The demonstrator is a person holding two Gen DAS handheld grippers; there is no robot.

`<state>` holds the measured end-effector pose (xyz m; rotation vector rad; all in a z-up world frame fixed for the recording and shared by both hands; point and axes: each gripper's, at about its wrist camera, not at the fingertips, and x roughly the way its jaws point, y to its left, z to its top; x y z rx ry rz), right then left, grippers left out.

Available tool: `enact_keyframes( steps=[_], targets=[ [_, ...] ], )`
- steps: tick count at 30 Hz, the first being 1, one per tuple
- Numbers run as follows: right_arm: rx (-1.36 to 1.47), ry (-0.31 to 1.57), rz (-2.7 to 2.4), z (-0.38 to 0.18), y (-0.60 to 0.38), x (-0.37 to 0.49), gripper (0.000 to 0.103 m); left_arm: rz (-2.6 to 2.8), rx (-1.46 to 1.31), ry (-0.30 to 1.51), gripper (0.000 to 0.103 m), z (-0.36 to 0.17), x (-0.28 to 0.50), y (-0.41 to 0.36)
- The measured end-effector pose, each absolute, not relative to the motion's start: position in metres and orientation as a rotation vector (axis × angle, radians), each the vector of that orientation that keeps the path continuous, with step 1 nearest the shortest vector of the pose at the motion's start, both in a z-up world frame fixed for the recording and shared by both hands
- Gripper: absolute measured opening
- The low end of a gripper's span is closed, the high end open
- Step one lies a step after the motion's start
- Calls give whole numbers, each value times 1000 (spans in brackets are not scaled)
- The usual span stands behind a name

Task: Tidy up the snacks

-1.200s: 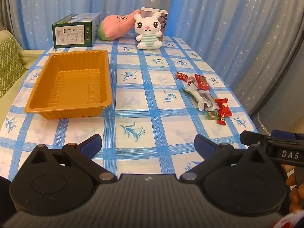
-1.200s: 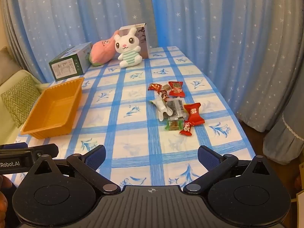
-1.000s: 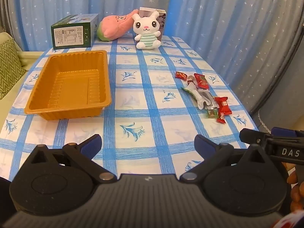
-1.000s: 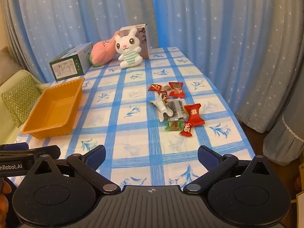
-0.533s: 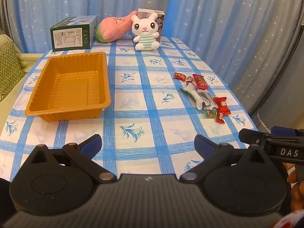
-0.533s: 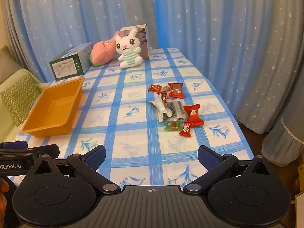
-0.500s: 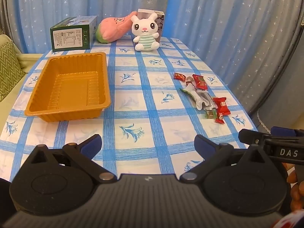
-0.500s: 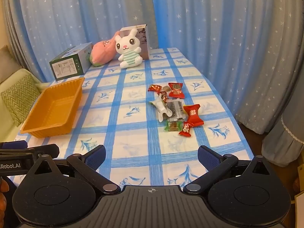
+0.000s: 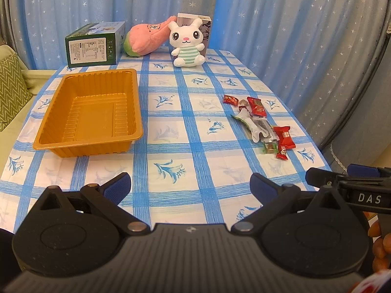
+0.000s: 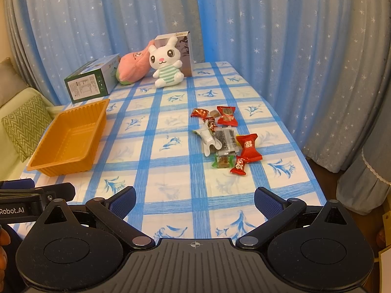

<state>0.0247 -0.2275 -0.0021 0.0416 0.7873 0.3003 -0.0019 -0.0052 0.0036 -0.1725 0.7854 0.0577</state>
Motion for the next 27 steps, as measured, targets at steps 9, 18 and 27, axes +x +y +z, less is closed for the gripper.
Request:
enact_keyframes(
  steps=[9,18,27],
  targets=[
    [41,787,300,-2,-228,24,102,52,-177,786,103,9,-2,-6],
    [40,787,300,-2,-229,23,103,53,-178,787,103,12,-2,-8],
    [41,787,300,-2,-229,24,102,52,-179,786,103,11,-3,-8]
  ],
)
